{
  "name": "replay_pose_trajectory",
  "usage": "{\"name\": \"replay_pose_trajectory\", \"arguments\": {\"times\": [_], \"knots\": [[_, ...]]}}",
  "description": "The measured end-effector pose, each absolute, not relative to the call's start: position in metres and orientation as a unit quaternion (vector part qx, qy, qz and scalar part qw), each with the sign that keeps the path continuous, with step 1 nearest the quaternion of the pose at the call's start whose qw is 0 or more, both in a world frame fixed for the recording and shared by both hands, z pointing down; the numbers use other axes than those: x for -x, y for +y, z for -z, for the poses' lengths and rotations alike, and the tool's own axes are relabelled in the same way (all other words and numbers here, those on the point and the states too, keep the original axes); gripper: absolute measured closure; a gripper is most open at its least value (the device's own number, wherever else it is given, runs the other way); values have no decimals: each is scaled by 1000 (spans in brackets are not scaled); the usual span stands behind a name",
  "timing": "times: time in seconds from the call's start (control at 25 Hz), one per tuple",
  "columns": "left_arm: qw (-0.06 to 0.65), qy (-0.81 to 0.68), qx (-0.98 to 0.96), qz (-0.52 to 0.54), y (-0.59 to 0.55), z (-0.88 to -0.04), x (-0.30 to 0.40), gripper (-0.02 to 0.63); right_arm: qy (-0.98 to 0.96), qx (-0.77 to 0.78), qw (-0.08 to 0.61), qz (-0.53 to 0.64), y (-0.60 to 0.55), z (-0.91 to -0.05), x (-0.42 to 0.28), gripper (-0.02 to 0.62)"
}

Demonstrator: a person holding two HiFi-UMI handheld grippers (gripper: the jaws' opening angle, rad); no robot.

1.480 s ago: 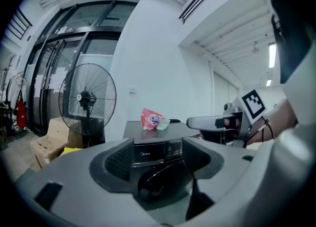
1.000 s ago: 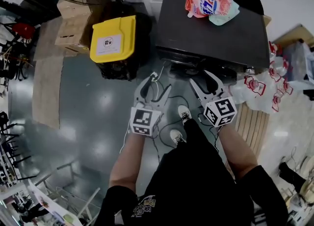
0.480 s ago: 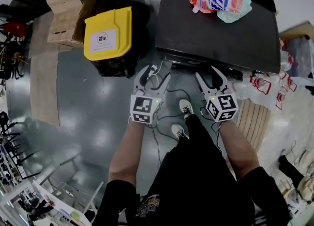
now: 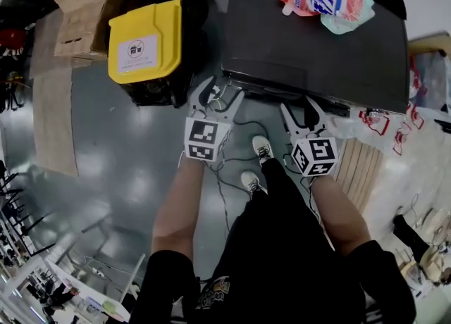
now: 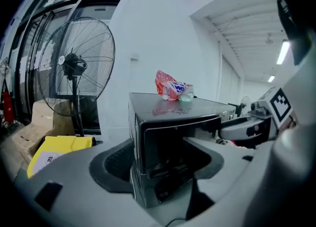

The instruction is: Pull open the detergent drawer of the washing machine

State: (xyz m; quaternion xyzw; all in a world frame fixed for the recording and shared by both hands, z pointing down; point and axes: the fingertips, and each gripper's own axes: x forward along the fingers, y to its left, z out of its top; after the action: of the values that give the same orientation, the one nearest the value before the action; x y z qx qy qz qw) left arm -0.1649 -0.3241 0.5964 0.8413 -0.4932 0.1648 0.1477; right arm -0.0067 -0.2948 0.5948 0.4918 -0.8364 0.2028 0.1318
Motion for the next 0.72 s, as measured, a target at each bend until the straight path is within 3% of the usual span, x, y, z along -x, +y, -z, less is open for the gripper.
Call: {"name": "replay_pose_trajectory", "arguments": {"times": [0.68, 0.72], "knots": [[162, -483, -842, -175, -327, -613, 149, 334, -831, -501, 135, -202, -297, -601, 9, 390], [167, -483, -842, -176, -326, -613, 148, 334, -832, -499, 139, -197, -297, -602, 11, 360]]}}
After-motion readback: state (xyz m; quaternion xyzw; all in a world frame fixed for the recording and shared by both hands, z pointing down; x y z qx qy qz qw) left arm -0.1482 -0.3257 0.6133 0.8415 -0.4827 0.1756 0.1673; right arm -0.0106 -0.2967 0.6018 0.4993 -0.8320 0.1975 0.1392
